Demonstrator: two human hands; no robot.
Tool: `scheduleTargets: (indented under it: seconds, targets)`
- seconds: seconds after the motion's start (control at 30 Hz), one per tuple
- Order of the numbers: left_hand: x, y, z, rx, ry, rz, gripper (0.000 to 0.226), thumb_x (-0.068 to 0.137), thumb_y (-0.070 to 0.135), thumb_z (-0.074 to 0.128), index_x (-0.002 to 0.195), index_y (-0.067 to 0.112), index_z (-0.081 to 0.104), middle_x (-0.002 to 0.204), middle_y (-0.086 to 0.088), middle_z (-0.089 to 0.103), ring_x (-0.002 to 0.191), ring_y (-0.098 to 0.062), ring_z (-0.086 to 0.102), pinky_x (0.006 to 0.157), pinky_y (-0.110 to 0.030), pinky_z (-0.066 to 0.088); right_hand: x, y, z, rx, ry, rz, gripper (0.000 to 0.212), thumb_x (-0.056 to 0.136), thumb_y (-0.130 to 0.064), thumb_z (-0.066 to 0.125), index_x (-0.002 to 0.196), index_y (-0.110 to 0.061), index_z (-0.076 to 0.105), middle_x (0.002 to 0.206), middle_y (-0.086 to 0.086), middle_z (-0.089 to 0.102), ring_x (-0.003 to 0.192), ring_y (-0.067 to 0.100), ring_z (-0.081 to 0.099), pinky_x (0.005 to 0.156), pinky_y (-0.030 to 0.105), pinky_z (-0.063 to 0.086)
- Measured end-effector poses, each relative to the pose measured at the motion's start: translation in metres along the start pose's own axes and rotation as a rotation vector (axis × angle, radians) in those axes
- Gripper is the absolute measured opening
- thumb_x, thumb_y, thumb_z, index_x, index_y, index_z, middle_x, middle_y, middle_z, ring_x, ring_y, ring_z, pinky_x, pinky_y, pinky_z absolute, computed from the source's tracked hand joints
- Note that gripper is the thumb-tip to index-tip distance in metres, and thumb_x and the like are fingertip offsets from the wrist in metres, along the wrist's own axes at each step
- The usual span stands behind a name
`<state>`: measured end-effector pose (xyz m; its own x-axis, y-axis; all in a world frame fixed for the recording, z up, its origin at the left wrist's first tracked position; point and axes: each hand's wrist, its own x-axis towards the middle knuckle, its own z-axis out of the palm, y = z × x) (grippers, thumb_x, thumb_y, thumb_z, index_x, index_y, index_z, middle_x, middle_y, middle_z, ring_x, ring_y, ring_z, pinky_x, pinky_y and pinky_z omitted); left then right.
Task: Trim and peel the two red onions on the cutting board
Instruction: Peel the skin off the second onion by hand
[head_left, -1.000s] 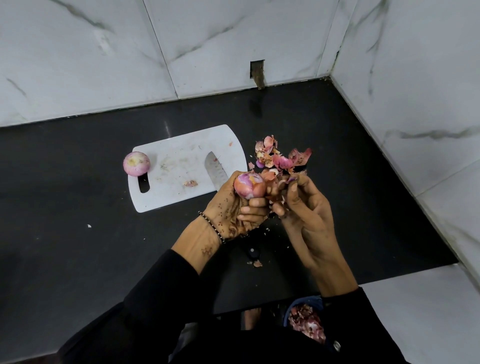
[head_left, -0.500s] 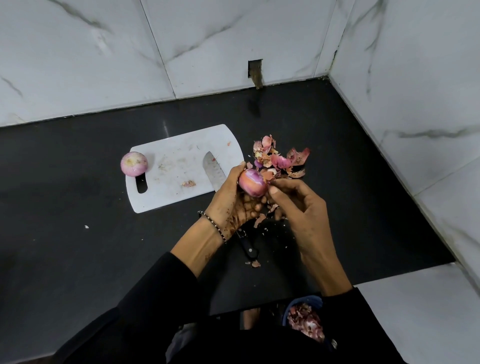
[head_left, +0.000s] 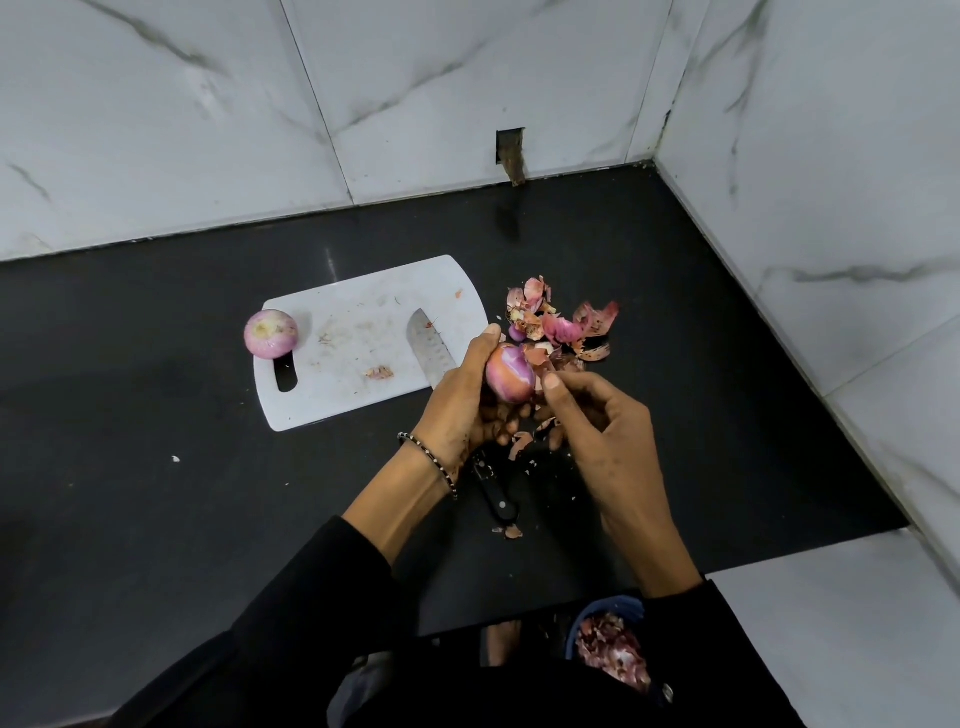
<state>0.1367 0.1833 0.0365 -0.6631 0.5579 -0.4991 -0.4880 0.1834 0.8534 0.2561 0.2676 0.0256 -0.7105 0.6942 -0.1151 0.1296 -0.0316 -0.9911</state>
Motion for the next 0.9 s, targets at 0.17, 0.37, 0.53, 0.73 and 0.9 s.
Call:
scheduleTargets:
  seconds: [0.17, 0.37, 0.53, 0.73, 0.9]
  targets:
    - [-0.003, 0.002, 0.002, -0.088, -0.023, -0.061, 0.067, 0.097, 0.061, 0.038, 0.072, 0.012, 0.076, 0.056, -0.007, 0.064, 0.040, -0.012, 0.053, 0.039, -0.016, 0.040, -0.003, -0.003, 0.001, 0.079, -0.005, 0.011, 0.014, 0.097, -0.022, 0.065, 0.107, -0.017, 0.073, 0.084, -0.003, 0.073, 0.059, 0.007, 0.059, 0.063, 0.019, 0.053]
    - [-0.005, 0.000, -0.005, -0.158, -0.181, -0.087, 0.074, 0.092, 0.068, 0.042, 0.113, 0.002, 0.069, 0.103, -0.023, 0.069, 0.097, -0.035, 0.065, 0.097, -0.052, 0.052, -0.003, -0.002, 0.001, 0.155, -0.007, 0.065, 0.015, 0.096, -0.017, 0.066, 0.108, -0.013, 0.074, 0.082, 0.000, 0.072, 0.061, 0.005, 0.060, 0.063, 0.018, 0.053]
    - [-0.006, -0.009, -0.011, 0.041, -0.283, 0.040, 0.063, 0.083, 0.041, 0.072, 0.133, 0.008, 0.050, 0.112, -0.022, 0.069, 0.096, -0.035, 0.064, 0.081, -0.044, 0.055, -0.003, -0.003, 0.000, 0.273, -0.015, 0.126, 0.016, 0.095, -0.016, 0.066, 0.106, -0.011, 0.075, 0.092, 0.008, 0.074, 0.078, 0.015, 0.068, 0.072, 0.028, 0.060]
    - [-0.006, -0.012, -0.017, 0.000, -0.241, 0.143, 0.043, 0.091, 0.036, 0.061, 0.119, 0.003, 0.063, 0.102, -0.012, 0.071, 0.096, -0.029, 0.067, 0.091, -0.042, 0.057, -0.005, -0.007, 0.000, 0.467, -0.057, 0.219, 0.013, 0.096, -0.007, 0.061, 0.098, -0.006, 0.074, 0.076, 0.005, 0.063, 0.064, 0.009, 0.054, 0.059, 0.017, 0.051]
    - [-0.008, -0.011, -0.015, -0.051, -0.202, 0.258, 0.046, 0.084, 0.034, 0.064, 0.119, 0.004, 0.062, 0.101, -0.007, 0.071, 0.089, -0.018, 0.070, 0.074, -0.029, 0.059, -0.005, -0.010, 0.003, 0.597, -0.098, 0.268, 0.011, 0.096, -0.005, 0.059, 0.096, -0.001, 0.070, 0.076, 0.004, 0.063, 0.065, 0.008, 0.054, 0.057, 0.016, 0.048]
